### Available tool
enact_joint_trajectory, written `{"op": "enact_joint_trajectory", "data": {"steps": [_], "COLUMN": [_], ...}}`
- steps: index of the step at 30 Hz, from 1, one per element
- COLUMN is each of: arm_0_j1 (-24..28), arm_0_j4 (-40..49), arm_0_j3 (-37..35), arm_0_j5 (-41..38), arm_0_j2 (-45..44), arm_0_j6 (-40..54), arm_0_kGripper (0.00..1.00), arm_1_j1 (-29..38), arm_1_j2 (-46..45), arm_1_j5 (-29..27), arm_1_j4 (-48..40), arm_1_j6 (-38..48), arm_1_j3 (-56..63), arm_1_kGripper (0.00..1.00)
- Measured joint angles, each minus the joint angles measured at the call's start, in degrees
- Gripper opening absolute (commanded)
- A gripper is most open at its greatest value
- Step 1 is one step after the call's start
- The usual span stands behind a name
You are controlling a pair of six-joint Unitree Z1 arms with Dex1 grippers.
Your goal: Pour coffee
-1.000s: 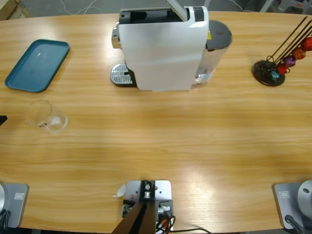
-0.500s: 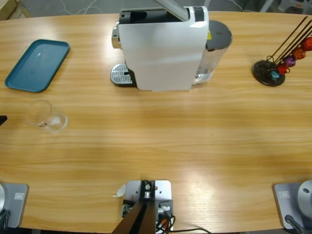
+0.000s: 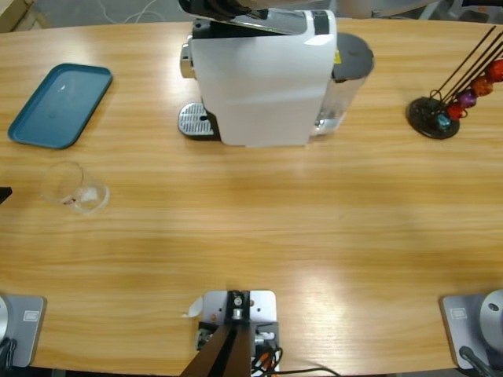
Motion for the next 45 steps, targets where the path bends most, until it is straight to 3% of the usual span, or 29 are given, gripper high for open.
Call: {"op": "enact_joint_trajectory", "data": {"steps": [36, 37, 38, 39, 45], "arm_0_j1": [0.0, 0.0, 0.0, 0.0, 0.0], "arm_0_j4": [0.0, 0.0, 0.0, 0.0, 0.0], "arm_0_j3": [-0.03, -0.03, -0.03, -0.03, -0.04], "arm_0_j5": [-0.51, -0.51, -0.51, -0.51, -0.37], "arm_0_j2": [0.64, 0.64, 0.64, 0.64, 0.68], "arm_0_j6": [0.0, 0.0, 0.0, 0.0, 0.0], "arm_0_kGripper": [0.991, 0.991, 0.995, 0.996, 1.0], "arm_1_j1": [-0.85, -0.85, -0.85, -0.85, -1.48], "arm_1_j2": [2.66, 2.66, 2.66, 2.58, 1.61], "arm_1_j5": [0.9, 0.9, 0.92, 1.18, 8.38], "arm_1_j4": [-0.42, -0.45, -0.59, -0.85, 0.53], "arm_1_j6": [0.0, 0.0, -0.41, -1.96, -25.08], "arm_1_j3": [1.72, 1.72, 1.72, 1.72, -1.38], "arm_1_kGripper": [0.0, 0.369, 0.959, 0.999, 1.0]}}
